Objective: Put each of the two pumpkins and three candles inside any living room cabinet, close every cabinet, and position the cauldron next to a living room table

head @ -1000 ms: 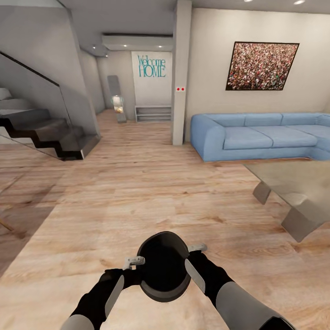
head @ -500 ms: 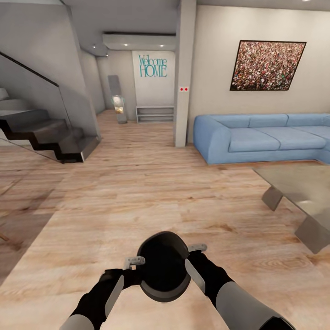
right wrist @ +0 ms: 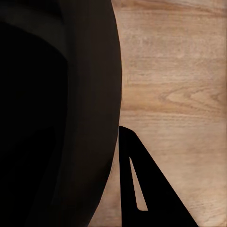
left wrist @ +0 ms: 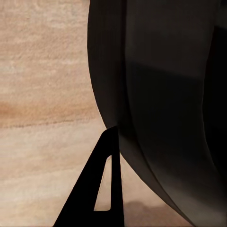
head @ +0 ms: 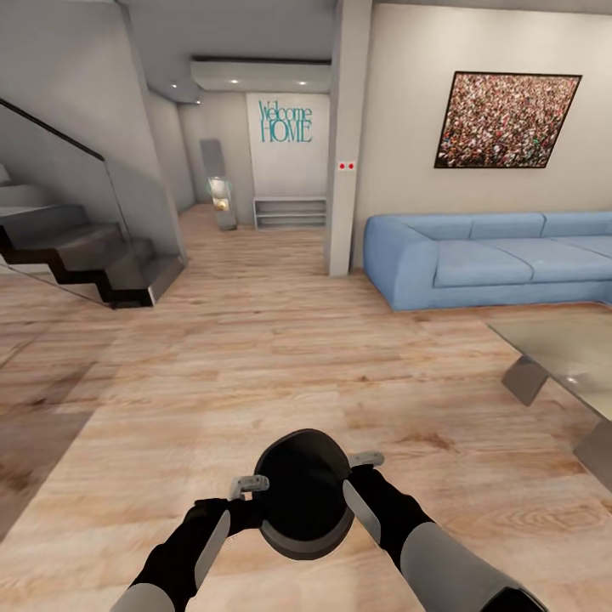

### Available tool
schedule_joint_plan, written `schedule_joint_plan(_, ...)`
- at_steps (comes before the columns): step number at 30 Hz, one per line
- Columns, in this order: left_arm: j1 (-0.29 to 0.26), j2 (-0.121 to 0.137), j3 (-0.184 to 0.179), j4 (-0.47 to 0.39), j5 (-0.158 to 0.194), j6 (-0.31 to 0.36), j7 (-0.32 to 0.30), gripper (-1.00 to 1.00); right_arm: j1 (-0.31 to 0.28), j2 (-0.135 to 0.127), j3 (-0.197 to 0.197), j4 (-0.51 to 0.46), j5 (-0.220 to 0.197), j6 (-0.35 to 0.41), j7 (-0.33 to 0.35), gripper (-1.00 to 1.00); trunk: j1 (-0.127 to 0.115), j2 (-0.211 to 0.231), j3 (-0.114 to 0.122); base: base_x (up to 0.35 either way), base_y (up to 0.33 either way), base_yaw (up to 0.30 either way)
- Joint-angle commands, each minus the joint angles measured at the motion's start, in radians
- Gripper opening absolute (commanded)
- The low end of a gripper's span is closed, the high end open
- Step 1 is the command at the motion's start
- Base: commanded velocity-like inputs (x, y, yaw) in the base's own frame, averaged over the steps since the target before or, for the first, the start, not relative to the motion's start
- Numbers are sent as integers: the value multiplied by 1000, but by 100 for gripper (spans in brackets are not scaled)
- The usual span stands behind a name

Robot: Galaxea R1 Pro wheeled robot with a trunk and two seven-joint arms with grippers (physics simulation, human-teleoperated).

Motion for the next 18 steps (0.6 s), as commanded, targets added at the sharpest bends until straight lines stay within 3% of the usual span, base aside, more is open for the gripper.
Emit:
schedule_joint_plan(1, -1, -1, -3, -1, 38, 6, -2, -100, -1, 7, 7, -33, -35, -8, 16, -100, 0, 0, -1, 293, 119, 0)
schedule_joint_plan(18, -1, -1, -3, -1, 38, 6, -2, -100, -1, 7, 7, -33, -34, -9, 16, -100, 0, 0, -1, 293, 112, 0)
